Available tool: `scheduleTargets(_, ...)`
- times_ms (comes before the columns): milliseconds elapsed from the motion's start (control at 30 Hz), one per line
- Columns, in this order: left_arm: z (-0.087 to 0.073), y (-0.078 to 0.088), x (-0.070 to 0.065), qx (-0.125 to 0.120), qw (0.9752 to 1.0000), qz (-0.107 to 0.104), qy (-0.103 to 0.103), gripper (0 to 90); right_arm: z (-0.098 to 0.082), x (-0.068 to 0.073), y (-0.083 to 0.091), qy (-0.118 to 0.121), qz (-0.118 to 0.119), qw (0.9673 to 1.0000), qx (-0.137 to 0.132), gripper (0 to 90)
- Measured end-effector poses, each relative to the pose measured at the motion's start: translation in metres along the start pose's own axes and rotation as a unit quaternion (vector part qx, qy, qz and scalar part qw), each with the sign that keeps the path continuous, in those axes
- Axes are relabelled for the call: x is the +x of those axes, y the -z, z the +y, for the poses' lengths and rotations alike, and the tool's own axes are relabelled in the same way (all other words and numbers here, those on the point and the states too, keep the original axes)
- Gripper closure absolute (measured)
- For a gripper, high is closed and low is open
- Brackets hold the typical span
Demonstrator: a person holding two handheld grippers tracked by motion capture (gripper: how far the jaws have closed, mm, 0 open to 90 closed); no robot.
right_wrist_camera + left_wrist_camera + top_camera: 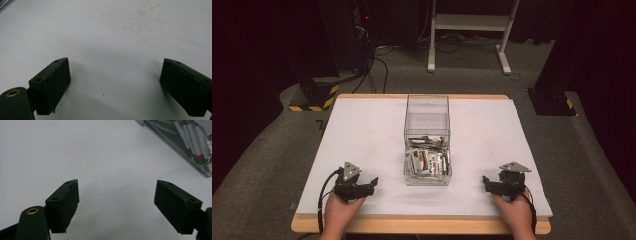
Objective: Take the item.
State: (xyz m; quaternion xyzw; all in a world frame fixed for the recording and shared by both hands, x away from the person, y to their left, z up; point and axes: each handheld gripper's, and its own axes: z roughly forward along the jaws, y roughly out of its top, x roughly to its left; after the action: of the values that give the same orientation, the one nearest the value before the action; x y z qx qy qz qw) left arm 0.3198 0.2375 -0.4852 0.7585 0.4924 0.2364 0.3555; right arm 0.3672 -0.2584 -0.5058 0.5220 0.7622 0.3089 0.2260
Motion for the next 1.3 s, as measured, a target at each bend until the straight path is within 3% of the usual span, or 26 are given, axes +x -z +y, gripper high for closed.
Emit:
scheduleTargets(233, 0.004, 0.004, -0.006, -0.012, 0.9998, -0.017, 0.001, 21.7, 0.0, 0.0, 0.0, 0.0, 0.001, 1.0, 0.0, 9.2)
scheduleTargets(800, 0.017, 0.013, -0.021, -0.042, 0.9987, -0.025, -0.013, 22.1, 0.0, 0.0, 0.0, 0.001, 0.0, 1.0, 0.0, 9.1)
scheduleTargets(1300, 0.034, 0.034, -0.04, -0.074, 0.9959, -0.049, -0.02, 22.5, 0.0, 0.0, 0.0, 0.002, 0.0, 1.0, 0.0, 9.2)
